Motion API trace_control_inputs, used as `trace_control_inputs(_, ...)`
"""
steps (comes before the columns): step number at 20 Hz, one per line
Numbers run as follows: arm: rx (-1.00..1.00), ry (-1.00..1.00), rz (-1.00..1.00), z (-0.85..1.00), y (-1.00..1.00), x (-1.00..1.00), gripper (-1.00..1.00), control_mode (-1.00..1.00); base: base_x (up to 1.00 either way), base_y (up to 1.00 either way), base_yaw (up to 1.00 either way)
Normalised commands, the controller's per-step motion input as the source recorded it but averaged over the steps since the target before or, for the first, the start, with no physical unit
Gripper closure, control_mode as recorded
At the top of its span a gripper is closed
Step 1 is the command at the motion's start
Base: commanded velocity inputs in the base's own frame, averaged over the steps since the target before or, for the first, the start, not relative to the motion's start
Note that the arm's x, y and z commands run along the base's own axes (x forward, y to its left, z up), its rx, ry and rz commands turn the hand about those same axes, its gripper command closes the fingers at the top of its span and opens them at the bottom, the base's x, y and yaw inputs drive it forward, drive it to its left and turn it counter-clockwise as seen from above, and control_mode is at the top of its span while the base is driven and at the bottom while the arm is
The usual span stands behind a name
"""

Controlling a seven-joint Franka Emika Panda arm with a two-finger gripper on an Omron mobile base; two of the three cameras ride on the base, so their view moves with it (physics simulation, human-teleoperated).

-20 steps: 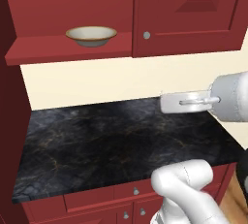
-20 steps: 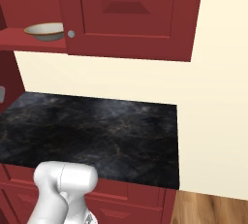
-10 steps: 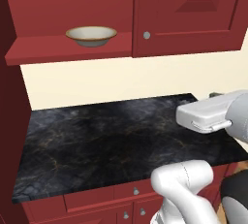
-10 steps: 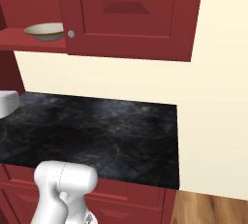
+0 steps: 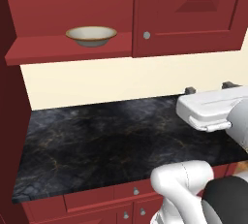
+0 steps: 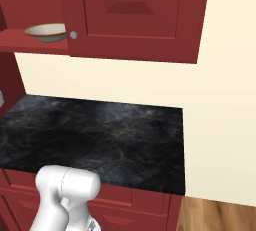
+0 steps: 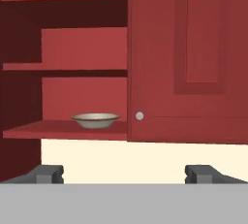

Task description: Move the bowls from the cabinet to the plates on the dining table.

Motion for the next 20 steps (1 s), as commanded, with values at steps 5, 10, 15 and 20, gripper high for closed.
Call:
trace_control_inputs(5, -0.01, -0.35, 0.00, 0.08, -0.21, 0.00, -1.00, -1.00, 0.00, 0.00, 0.00)
trace_control_inputs(10, 0.00, -0.01, -0.01, -0.09, -0.61, 0.12, -1.00, -1.00, 0.00, 0.00, 0.00)
trace_control_inputs(15, 0.00, 0.00, 0.00, -0.32, -0.29, 0.57, -1.00, -1.00, 0.00, 0.00, 0.00)
trace_control_inputs(20, 0.00, -0.04, 0.00, -0.15, -0.12, 0.65, -1.00, -1.00, 0.00, 0.00, 0.00)
